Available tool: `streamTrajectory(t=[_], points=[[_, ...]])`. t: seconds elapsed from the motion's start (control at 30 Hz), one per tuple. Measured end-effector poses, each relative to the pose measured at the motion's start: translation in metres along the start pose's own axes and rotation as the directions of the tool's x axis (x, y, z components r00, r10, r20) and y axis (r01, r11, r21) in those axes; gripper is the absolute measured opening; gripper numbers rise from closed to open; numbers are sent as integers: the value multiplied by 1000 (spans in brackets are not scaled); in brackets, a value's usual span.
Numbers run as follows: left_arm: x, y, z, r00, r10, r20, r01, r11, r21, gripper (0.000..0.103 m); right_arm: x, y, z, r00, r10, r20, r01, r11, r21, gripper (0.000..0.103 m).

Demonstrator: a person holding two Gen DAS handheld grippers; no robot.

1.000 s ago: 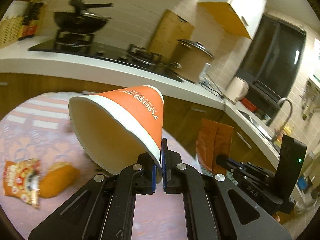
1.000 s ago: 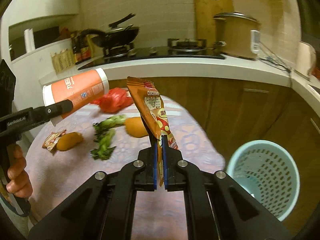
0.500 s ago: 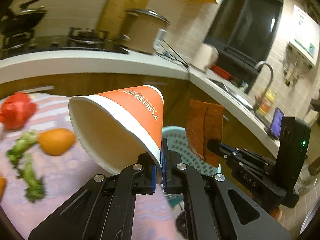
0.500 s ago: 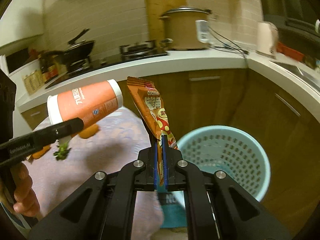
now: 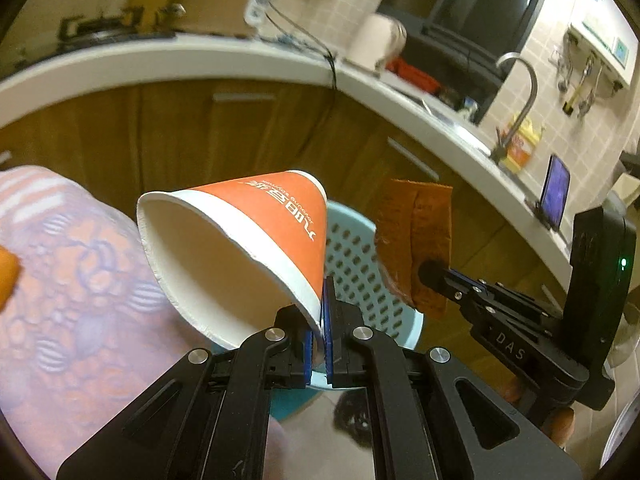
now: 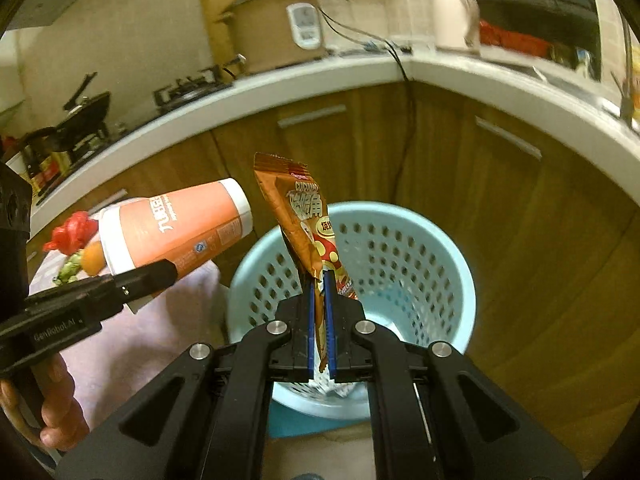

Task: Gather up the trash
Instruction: 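Carry the orange cup and snack bag over the basket and release both, then return both tools to the table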

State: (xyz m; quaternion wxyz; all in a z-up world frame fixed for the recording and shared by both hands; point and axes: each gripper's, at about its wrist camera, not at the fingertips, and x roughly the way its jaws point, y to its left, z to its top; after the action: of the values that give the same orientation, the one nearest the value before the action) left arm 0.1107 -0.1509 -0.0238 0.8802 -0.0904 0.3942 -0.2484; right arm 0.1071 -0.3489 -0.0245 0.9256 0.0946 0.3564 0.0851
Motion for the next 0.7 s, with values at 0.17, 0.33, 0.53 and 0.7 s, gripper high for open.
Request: streamTrajectory(t=[0.17,0.33,0.53,0.7], points=[[35,-8,-6,996,3,-88,-1,999,32,2,21,-18,-12,996,-7,-84,11,999,50,3],[54,-8,-11,987,7,-162,-1,999,42,6,34,-23,-19,991,-8,-135,17,997,70,4],[61,-6,-19,981,30,-193,-21,999,49,31,38,-25,-22,988,-4,-157,17,996,85,15],[53,-4,-17,984,31,-174,-25,999,32,31,33,-23,-21,990,-8,-139,19,997,78,33]])
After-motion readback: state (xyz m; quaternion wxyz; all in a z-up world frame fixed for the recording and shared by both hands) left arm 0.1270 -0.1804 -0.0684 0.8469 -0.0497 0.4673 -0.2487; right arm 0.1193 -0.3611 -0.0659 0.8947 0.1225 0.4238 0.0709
